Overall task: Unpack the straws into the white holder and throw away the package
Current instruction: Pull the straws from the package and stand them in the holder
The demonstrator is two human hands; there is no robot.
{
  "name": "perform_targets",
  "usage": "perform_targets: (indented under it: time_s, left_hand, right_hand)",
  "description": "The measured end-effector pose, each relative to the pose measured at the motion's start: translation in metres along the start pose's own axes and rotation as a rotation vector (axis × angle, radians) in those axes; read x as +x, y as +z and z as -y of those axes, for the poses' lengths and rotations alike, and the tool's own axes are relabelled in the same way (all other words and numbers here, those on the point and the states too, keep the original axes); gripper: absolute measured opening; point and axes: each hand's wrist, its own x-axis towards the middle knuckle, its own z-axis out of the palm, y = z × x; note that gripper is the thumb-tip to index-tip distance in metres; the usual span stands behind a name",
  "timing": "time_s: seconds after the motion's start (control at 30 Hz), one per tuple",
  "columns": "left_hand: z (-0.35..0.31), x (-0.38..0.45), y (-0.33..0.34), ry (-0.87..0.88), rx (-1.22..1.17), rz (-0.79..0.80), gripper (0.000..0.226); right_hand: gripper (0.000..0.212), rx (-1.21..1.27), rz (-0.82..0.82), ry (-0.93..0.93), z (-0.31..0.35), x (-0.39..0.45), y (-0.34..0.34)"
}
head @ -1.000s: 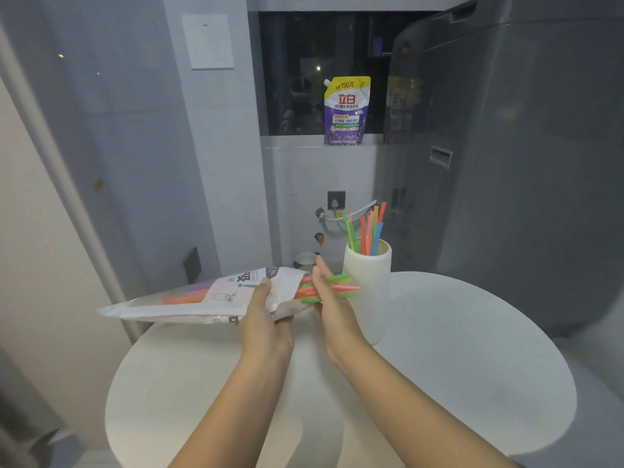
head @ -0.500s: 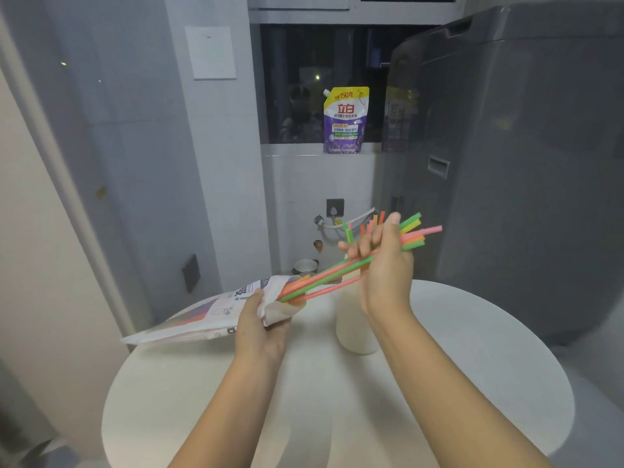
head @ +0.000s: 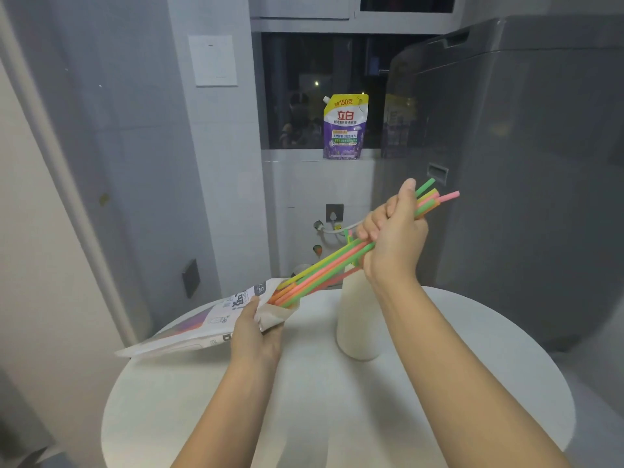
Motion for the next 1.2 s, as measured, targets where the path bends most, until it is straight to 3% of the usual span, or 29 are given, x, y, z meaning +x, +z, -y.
perform_targets:
  time_s: [0.4, 0.73, 0.9, 1.07, 1.2]
  left_hand:
    - [0.002, 0.012, -0.01, 0.071, 0.054, -0.07, 0.049]
    - [0.005, 0.007, -0.013, 0.046, 0.125, -0.057, 0.049]
    - [0.002, 0.002, -0.011, 0.035, 0.129, -0.049, 0.049]
    - [0.001, -0.003, -0.007, 0.015, 0.145, -0.003, 0.044]
    - [0.002, -0.008, -0.004, 0.017, 0.207, 0.048, 0.035]
  right_hand:
    - [0.054, -0.017, -0.062, -0.2, 0.059, 0.031, 0.003]
    - [0.046, -0.253, -0.139, -0.334, 0.068, 0.058, 0.007]
    - [0.042, -0.38, -0.109, -0.408, 0.066, 0.064, 0.014]
    - [0.043, -0.536, -0.031, -0.34, 0.039, 0.064, 0.01]
    - [0.044, -0.799, 0.069, -0.289, 0.009, 0.06, -0.003]
